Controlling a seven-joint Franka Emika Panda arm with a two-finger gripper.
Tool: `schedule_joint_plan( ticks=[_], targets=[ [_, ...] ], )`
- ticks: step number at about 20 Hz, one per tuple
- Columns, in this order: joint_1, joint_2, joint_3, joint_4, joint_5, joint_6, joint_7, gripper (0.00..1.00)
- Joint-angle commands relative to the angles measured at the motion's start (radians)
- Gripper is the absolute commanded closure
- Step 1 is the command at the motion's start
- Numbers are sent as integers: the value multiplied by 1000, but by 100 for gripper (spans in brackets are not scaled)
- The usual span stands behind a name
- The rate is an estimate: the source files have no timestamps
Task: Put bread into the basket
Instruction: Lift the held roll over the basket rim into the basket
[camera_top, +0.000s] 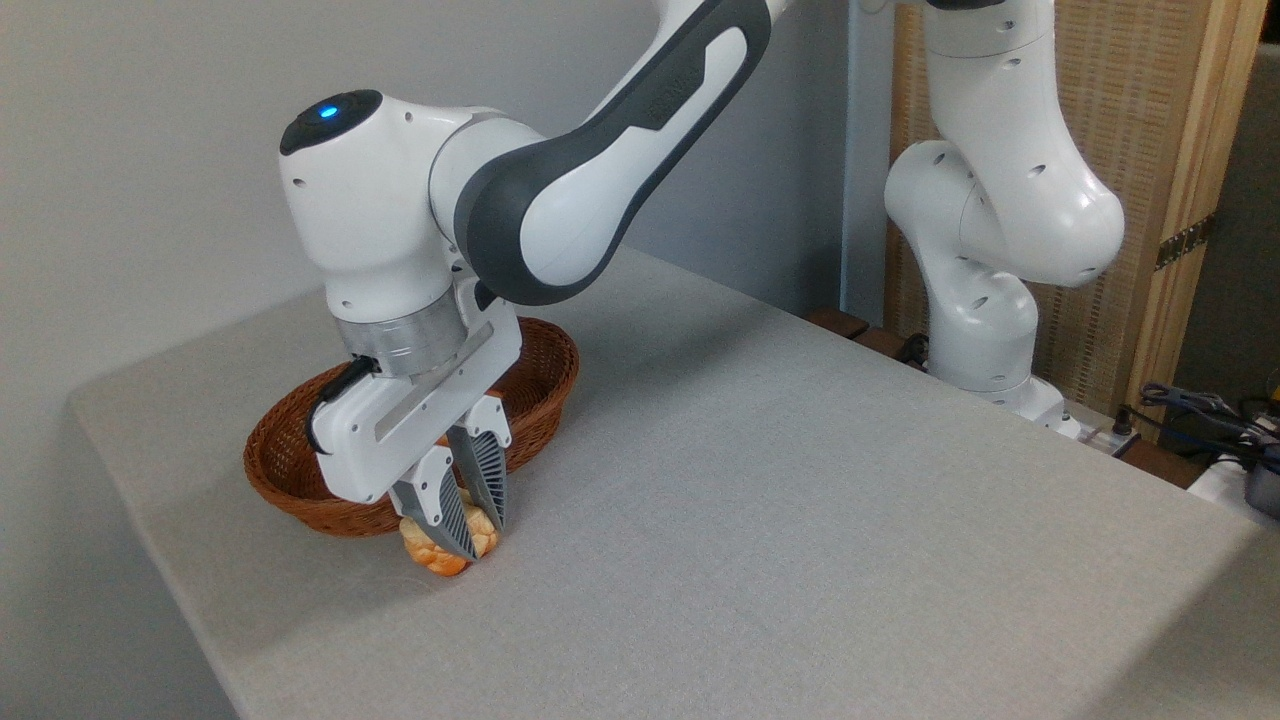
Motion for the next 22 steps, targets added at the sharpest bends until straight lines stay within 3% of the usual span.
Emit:
schedule_joint_plan(
  ticks=[1,10,16,22],
  targets=[
    [7,-25,9,5,1,-23,21,68],
    [10,-92,46,5,-2,-63,22,68],
    [10,-126,48,5,-87,-75,15,68],
    [7,-149,34,5,-206,-84,-39,68]
  ],
)
